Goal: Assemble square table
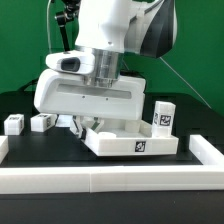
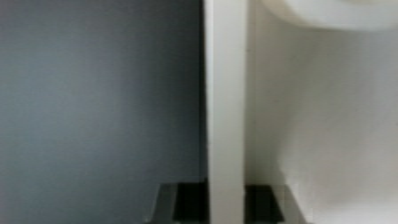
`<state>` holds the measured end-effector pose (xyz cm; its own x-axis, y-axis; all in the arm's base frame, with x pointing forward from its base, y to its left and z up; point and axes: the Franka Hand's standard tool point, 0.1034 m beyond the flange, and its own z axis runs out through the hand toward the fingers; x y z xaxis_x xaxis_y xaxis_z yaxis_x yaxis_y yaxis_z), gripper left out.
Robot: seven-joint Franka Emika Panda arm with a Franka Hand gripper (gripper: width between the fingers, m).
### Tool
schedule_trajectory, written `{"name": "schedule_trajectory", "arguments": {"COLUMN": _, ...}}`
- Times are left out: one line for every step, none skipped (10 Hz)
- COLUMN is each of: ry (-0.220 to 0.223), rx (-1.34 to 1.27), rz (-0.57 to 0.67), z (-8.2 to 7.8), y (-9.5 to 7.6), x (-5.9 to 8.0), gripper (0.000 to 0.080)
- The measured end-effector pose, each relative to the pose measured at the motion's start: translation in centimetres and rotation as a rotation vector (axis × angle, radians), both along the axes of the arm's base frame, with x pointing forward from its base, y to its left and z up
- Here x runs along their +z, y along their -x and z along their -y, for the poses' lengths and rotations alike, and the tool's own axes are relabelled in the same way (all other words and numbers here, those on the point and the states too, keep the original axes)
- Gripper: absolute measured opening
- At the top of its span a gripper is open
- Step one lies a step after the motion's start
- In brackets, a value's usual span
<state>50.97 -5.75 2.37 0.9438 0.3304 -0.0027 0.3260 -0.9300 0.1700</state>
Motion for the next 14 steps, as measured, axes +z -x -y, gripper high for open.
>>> {"name": "schedule_trajectory", "arguments": {"ry": 0.016, "rx": 0.112, "rz": -0.018, "z": -0.2, "y": -0.2, "x": 0.1, "gripper": 0.0064}}
{"name": "schedule_trajectory", "arguments": {"ry": 0.032, "rx": 0.218, "rz": -0.043, "z": -0.9, "y": -1.2, "x": 0.4, "gripper": 0.0064}}
{"name": "schedule_trajectory", "arguments": {"ry": 0.054, "rx": 0.359, "rz": -0.06, "z": -1.6, "y": -2.5, "x": 0.8, "gripper": 0.0064}}
{"name": "schedule_trajectory", "arguments": {"ry": 0.059, "rx": 0.415, "rz": -0.074, "z": -2.2, "y": -3.4, "x": 0.8, "gripper": 0.0064}}
{"name": "schedule_trajectory", "arguments": {"ry": 0.069, "rx": 0.499, "rz": -0.093, "z": -2.7, "y": -4.1, "x": 0.8, "gripper": 0.0064}}
{"name": "schedule_trajectory", "arguments": {"ry": 0.074, "rx": 0.55, "rz": -0.101, "z": -2.4, "y": -4.0, "x": 0.8, "gripper": 0.0064}}
{"name": "schedule_trajectory", "arguments": {"ry": 0.08, "rx": 0.58, "rz": -0.11, "z": -2.1, "y": -3.9, "x": 0.7, "gripper": 0.0064}}
{"name": "schedule_trajectory", "arguments": {"ry": 0.091, "rx": 0.643, "rz": -0.126, "z": -2.0, "y": -3.9, "x": 0.7, "gripper": 0.0063}}
{"name": "schedule_trajectory", "arguments": {"ry": 0.097, "rx": 0.671, "rz": -0.133, "z": -1.8, "y": -3.9, "x": 0.7, "gripper": 0.0063}}
{"name": "schedule_trajectory", "arguments": {"ry": 0.109, "rx": 0.748, "rz": -0.153, "z": -1.6, "y": -3.9, "x": 0.7, "gripper": 0.0063}}
{"name": "schedule_trajectory", "arguments": {"ry": 0.122, "rx": 0.807, "rz": -0.166, "z": -1.8, "y": -4.1, "x": 0.8, "gripper": 0.0063}}
{"name": "schedule_trajectory", "arguments": {"ry": 0.139, "rx": 0.872, "rz": -0.17, "z": -2.7, "y": -4.9, "x": 1.1, "gripper": 0.0062}}
{"name": "schedule_trajectory", "arguments": {"ry": 0.153, "rx": 0.954, "rz": -0.196, "z": -3.5, "y": -5.8, "x": 1.2, "gripper": 0.0062}}
{"name": "schedule_trajectory", "arguments": {"ry": 0.172, "rx": 1.028, "rz": -0.212, "z": -4.4, "y": -6.9, "x": 1.4, "gripper": 0.0062}}
